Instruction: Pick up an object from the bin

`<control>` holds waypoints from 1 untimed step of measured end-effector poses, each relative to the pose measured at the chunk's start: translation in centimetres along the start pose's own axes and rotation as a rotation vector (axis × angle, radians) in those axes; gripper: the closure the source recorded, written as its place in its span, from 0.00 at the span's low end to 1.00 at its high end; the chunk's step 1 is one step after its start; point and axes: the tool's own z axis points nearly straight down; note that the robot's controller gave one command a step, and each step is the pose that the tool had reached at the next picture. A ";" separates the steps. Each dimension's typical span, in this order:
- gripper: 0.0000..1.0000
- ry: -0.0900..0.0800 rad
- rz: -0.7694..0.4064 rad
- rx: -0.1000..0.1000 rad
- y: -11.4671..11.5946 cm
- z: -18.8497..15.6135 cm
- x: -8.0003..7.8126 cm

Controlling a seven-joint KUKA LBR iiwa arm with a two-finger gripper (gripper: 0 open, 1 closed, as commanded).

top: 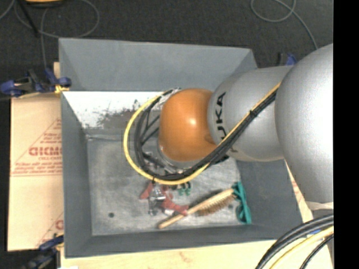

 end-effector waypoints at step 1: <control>1.00 -0.012 -0.038 -0.003 -5.2 5.0 -4.3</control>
Offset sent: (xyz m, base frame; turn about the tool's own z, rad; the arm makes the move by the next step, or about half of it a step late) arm 0.0000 0.0000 0.0000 0.0000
